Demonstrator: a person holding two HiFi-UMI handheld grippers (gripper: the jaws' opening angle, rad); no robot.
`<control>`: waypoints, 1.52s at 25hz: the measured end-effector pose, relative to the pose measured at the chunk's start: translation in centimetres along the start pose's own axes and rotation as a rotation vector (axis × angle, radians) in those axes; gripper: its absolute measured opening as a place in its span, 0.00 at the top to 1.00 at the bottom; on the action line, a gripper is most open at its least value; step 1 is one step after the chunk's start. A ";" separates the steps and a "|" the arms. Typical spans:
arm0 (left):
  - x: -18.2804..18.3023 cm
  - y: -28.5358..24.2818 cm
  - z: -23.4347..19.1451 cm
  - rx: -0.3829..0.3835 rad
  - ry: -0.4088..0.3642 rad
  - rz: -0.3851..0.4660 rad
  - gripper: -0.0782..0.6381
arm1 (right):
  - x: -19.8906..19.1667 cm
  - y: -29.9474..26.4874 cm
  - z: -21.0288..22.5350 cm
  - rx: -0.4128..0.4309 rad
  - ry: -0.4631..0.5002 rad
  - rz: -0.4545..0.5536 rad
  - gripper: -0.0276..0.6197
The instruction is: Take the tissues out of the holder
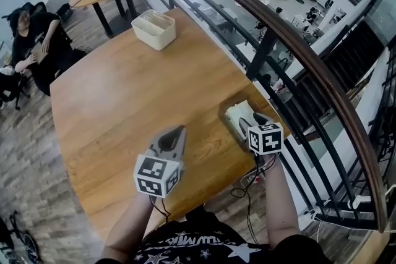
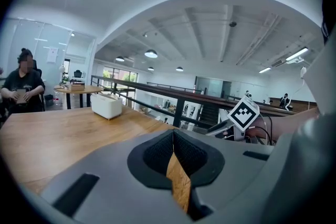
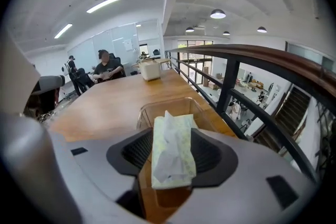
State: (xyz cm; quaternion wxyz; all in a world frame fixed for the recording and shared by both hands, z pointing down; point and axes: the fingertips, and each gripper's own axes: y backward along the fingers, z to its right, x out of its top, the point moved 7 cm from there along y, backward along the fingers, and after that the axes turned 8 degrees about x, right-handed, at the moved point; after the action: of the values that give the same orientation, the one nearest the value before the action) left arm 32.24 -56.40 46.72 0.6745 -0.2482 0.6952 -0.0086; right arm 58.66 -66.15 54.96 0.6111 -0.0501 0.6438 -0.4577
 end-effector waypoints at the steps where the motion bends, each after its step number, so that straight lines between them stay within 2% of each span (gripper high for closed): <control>1: 0.0 0.0 0.0 0.003 0.000 -0.003 0.87 | 0.0 -0.3 0.1 0.003 0.009 -0.021 0.63; 4: -0.1 -0.2 -0.1 0.011 0.004 -0.013 0.87 | -0.1 -1.4 0.3 0.012 0.022 -0.065 0.63; 8: -0.4 -0.4 0.0 0.018 0.003 -0.025 0.87 | -1.0 -2.6 0.7 -0.028 0.070 -0.146 0.63; 12: -0.8 -0.7 -0.3 0.029 0.005 -0.034 0.87 | -1.2 -3.7 0.8 -0.036 0.065 -0.196 0.64; 18: -1.0 -0.9 -0.8 0.031 0.012 -0.045 0.87 | -0.6 -3.8 1.0 -0.037 0.047 -0.188 0.78; 24: -1.1 -0.3 -0.4 0.023 0.010 -0.042 0.87 | -0.7 -3.1 0.8 -0.046 0.052 -0.161 0.88; 32: -0.9 1.2 -1.5 0.029 0.021 -0.019 0.87 | 0.6 -0.9 -0.5 -0.118 0.114 -0.089 0.91; 38: -0.7 3.4 -1.9 0.015 0.022 -0.001 0.87 | 2.5 2.0 -2.1 -0.185 0.146 0.020 0.91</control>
State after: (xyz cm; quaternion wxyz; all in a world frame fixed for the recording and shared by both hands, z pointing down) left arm 29.28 -53.81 46.39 0.6688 -0.2435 0.7022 -0.0171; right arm 57.32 -65.47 51.44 0.5601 -0.0663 0.7264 -0.3928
